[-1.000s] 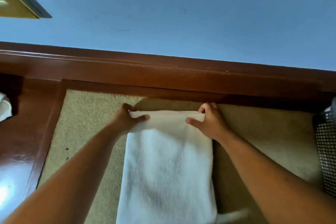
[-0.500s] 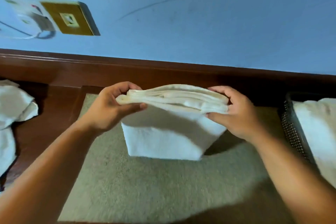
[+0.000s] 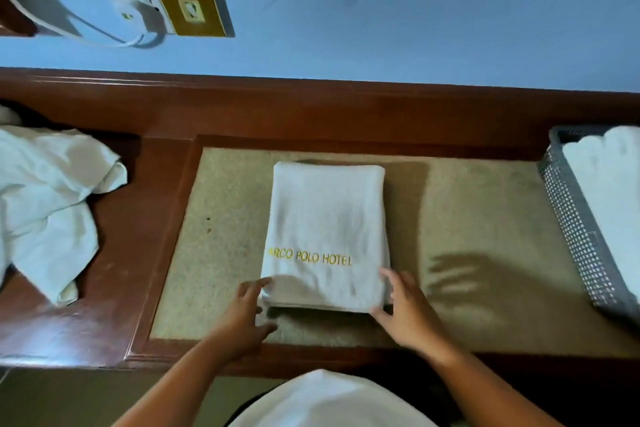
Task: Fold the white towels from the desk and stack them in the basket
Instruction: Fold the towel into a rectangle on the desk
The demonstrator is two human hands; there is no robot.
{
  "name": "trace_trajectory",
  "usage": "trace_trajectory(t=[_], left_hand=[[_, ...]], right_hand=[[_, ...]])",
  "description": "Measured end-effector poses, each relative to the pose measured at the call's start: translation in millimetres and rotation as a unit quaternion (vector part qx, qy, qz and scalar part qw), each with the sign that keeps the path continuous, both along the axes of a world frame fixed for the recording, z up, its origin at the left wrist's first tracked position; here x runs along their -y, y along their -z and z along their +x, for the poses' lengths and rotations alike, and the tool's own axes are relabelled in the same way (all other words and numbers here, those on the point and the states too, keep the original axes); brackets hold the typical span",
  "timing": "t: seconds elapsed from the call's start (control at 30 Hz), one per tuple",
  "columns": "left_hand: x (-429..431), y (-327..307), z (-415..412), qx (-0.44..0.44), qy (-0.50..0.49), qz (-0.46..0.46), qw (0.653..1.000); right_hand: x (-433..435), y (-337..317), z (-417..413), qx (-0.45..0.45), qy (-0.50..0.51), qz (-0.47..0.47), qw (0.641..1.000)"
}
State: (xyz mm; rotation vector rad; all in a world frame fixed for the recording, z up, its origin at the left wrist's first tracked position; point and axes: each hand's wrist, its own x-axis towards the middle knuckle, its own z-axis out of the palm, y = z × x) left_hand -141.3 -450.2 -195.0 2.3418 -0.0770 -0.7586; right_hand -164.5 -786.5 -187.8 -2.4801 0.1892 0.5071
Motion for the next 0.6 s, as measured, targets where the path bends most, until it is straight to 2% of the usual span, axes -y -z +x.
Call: trace_trajectory(t=[0.1, 0.2, 0.27, 0.47, 0.53, 0.6], left_hand=[[0.6, 20.7, -11.5, -0.043, -0.099, -0.035, 0.994], [7.0, 30.1, -3.1, -0.079, -0.246, -0.074, 0.963], [12.6, 30.7, 5.5, -0.101, -0.302, -0.084, 0.944], [27.4, 19.8, 20.0, -0.162, -0.332, -0.025, 0.929], [26.4, 22.0, 23.0, -0.181, -0.331, -0.032, 0.926], [25.3, 22.0, 25.2, -0.178, -0.301, -0.033, 0.936]], right_hand=[[-5.9, 22.0, -7.6, -0.079, 0.144, 0.067, 0.984], [-12.6, 37.0, -5.8, -0.101, 0.195, 0.091, 0.971], [-19.0, 29.6, 0.3, -0.104, 0.217, 0.083, 0.967], [-22.7, 27.0, 16.6, -0.156, 0.227, 0.075, 0.958], [-24.1, 25.5, 19.6, -0.164, 0.226, 0.081, 0.957], [-27.0, 20.4, 20.8, -0.150, 0.228, 0.080, 0.959]])
